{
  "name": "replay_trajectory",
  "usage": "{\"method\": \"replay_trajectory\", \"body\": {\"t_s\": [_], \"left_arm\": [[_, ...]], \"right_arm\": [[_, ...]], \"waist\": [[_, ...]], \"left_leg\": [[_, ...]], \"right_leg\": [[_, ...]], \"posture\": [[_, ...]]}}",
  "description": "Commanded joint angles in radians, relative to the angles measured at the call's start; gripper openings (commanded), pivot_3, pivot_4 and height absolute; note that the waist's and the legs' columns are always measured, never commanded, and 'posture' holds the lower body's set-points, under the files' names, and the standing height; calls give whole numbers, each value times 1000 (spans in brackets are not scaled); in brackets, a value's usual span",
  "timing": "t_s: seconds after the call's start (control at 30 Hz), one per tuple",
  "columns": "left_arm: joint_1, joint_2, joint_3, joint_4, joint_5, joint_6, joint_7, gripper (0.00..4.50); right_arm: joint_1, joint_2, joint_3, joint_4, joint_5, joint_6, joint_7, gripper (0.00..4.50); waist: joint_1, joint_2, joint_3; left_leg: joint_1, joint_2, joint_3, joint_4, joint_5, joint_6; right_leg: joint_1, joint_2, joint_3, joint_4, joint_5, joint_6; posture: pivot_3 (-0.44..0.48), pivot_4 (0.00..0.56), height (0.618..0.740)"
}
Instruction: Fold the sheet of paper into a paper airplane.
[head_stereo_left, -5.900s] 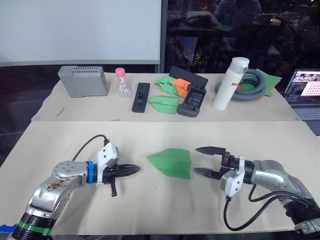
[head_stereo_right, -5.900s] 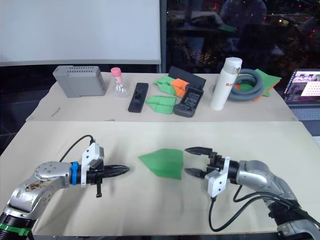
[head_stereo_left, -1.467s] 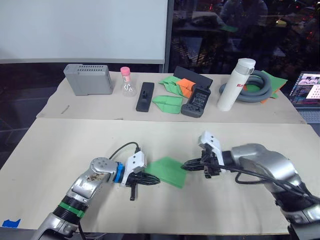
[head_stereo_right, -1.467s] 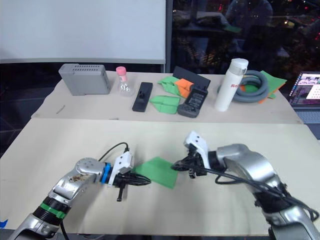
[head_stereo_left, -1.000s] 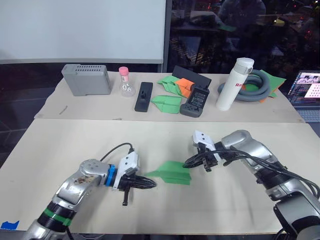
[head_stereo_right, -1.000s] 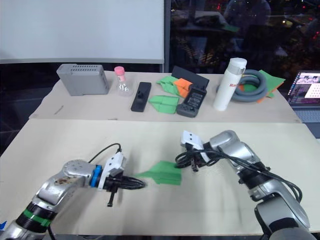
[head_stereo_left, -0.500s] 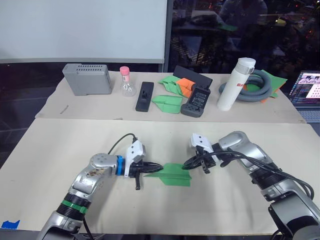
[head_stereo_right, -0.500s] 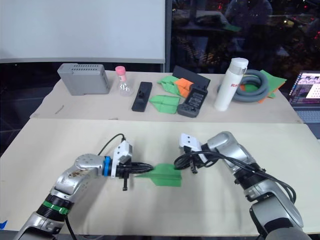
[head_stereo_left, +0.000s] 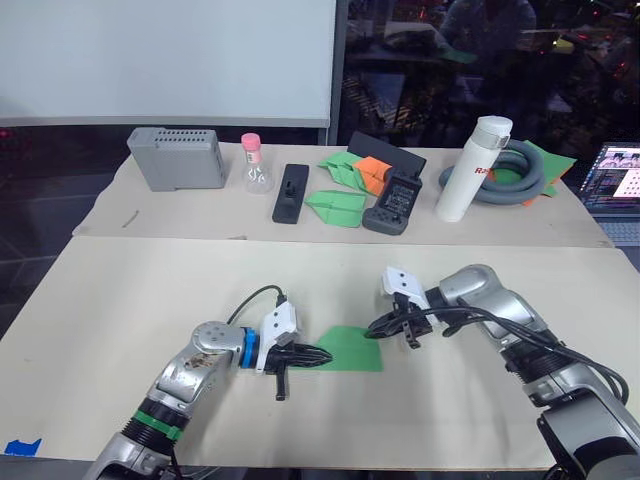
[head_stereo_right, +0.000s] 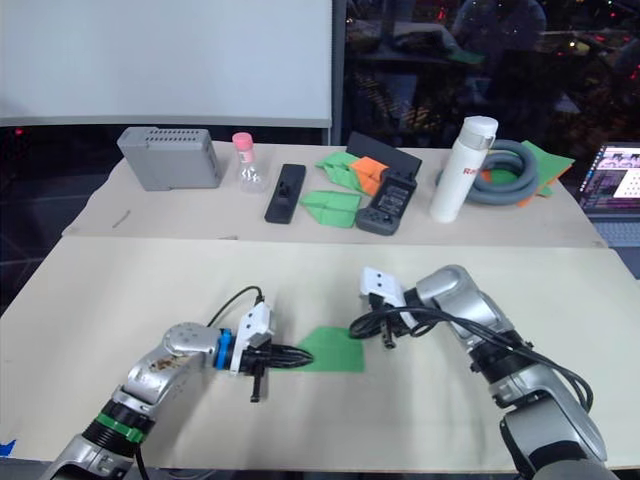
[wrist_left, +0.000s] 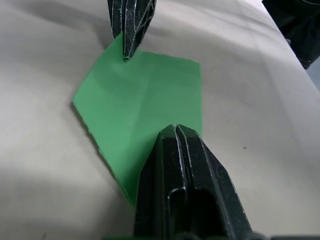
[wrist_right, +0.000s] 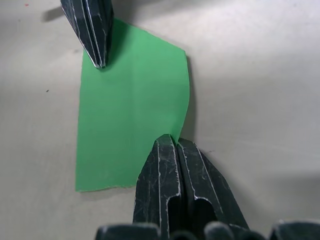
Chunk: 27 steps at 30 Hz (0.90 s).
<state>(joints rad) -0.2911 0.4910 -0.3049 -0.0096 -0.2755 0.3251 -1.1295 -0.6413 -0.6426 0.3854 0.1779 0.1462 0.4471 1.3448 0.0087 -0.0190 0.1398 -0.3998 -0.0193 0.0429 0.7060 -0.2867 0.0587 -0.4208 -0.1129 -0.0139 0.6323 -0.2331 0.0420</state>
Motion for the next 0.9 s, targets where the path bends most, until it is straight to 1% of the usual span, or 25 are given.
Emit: {"method": "replay_trajectory", "body": {"t_s": [0.03,0.07,0.1,0.13,0.17,0.23,0.3,0.33,0.47,0.53,0.63,0.73,0.8,0.9], "left_arm": [[42,1,-24,1,23,2,13,0],[48,3,-23,-5,22,3,15,0],[51,6,-22,-11,19,8,16,0],[56,10,-19,-18,16,15,16,0],[60,14,-17,-24,13,19,16,0],[66,23,-10,-37,4,29,14,0],[67,29,-2,-45,-3,39,13,0],[67,32,0,-47,-5,42,12,0],[61,40,2,-52,-13,55,2,0],[53,45,-1,-50,-13,56,-5,0],[45,53,-3,-48,-9,54,-12,0],[38,60,-2,-49,-9,58,-20,0],[34,66,1,-45,-7,56,-25,0],[33,71,4,-44,-7,55,-26,0]], "right_arm": [[22,-3,-84,-99,80,93,-23,616],[32,-9,-103,-117,97,121,-30,785],[44,-16,-123,-136,112,133,-34,1210],[59,-17,-150,-156,128,143,-52,1499],[72,-17,-174,-174,137,146,-71,1948],[113,-20,-238,-219,179,162,-99,2549],[160,-8,-311,-258,237,204,-140,2549],[179,-6,-329,-272,249,211,-156,2549],[261,4,-340,-290,245,193,-219,2549],[268,34,-353,-271,278,238,-254,2549],[269,53,-328,-252,285,256,-255,2549],[261,78,-331,-238,314,287,-267,2549],[257,71,-309,-223,302,286,-252,2549],[254,69,-300,-213,305,278,-240,1754]], "waist": [[0,0,0],[0,0,0],[0,0,0],[0,0,0],[1,0,0],[2,0,0],[2,1,0],[2,1,0],[-1,1,0],[-5,1,0],[-6,1,-1],[-6,1,-1],[-6,1,-1],[-7,1,-1]], "left_leg": [[0,0,0,0,0,0],[1,0,0,0,0,0],[1,0,0,0,-1,2],[1,1,0,-1,-2,4],[1,1,0,-1,-3,5],[1,0,0,-1,-4,7],[1,1,-1,-1,-4,7],[1,1,-1,-1,-4,7],[1,1,-1,-2,-4,7],[1,1,-1,-3,-4,7],[1,1,-1,-3,-4,7],[1,1,-1,-3,-4,7],[1,1,-1,-3,-5,7],[1,0,-1,-3,-4,7]], "right_leg": [[0,0,0,0,0,0],[0,0,1,0,0,0],[0,0,1,0,0,0],[0,-1,1,0,0,0],[0,-1,1,0,0,0],[0,-1,1,0,0,0],[0,-1,1,-1,0,0],[0,-2,1,0,0,0],[0,-2,1,-1,0,0],[0,-2,1,0,0,0],[0,-1,2,0,0,0],[0,-1,1,0,0,0],[0,-1,1,0,0,0],[0,-1,1,0,0,0]], "posture": [[0,150,740],[0,150,740],[0,150,740],[0,150,740],[0,150,740],[0,150,740],[0,150,740],[0,150,740],[0,150,740],[0,150,740],[0,150,740],[0,150,740],[0,150,740],[0,150,740]]}}
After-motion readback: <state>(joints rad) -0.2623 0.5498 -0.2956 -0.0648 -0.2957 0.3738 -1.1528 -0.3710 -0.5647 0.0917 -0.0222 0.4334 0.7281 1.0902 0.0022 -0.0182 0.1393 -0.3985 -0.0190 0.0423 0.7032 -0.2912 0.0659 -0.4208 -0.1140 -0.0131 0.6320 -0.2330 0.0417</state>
